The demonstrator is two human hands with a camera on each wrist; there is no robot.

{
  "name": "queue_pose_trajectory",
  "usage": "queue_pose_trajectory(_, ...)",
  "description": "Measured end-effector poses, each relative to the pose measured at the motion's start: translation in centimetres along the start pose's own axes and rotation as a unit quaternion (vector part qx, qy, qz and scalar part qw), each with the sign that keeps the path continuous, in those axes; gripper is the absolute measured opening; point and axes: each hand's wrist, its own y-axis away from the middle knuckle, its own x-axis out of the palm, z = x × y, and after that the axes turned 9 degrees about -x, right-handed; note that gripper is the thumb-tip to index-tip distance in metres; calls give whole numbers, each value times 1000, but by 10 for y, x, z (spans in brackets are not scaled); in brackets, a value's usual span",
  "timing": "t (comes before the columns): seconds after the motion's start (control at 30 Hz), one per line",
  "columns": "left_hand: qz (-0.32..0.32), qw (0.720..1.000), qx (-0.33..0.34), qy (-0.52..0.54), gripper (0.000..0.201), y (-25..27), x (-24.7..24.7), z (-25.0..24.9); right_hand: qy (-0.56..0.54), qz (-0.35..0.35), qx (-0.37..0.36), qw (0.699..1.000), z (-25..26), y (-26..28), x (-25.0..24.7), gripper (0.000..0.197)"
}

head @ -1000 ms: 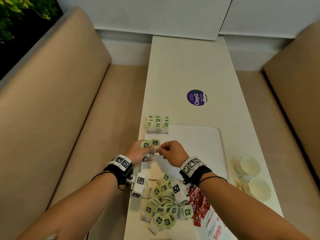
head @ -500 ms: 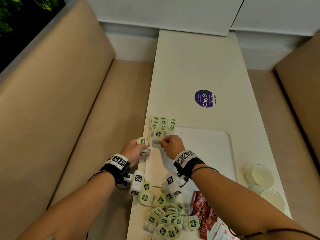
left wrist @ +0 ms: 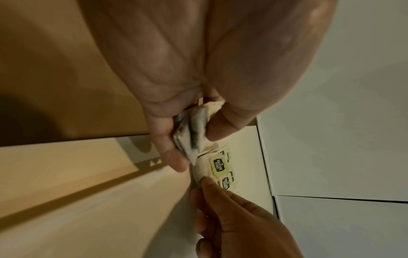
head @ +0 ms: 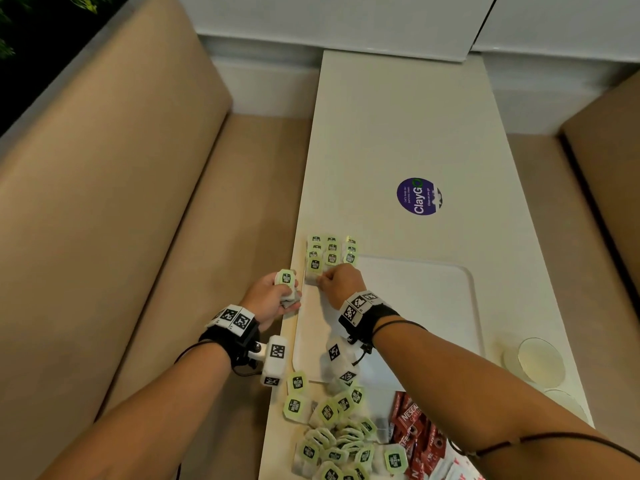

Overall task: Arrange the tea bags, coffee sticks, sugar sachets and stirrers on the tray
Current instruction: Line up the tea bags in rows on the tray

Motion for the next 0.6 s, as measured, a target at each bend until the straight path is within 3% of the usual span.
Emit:
queue_pose_trajectory(0.2, 4, 1000, 8, -6, 33, -4, -1, 3, 34, -1, 3, 999, -1, -8, 8, 36)
queue_pose_trajectory(0.4, 0, 1000, -7, 12, 18, -2, 2, 1, 42, -12, 4, 999, 1, -8, 10, 30)
queue_pose_trajectory(0.6, 23, 1000, 10, 18, 18, 3, 8, 0, -16, -50, -31, 998, -1, 2, 9, 29)
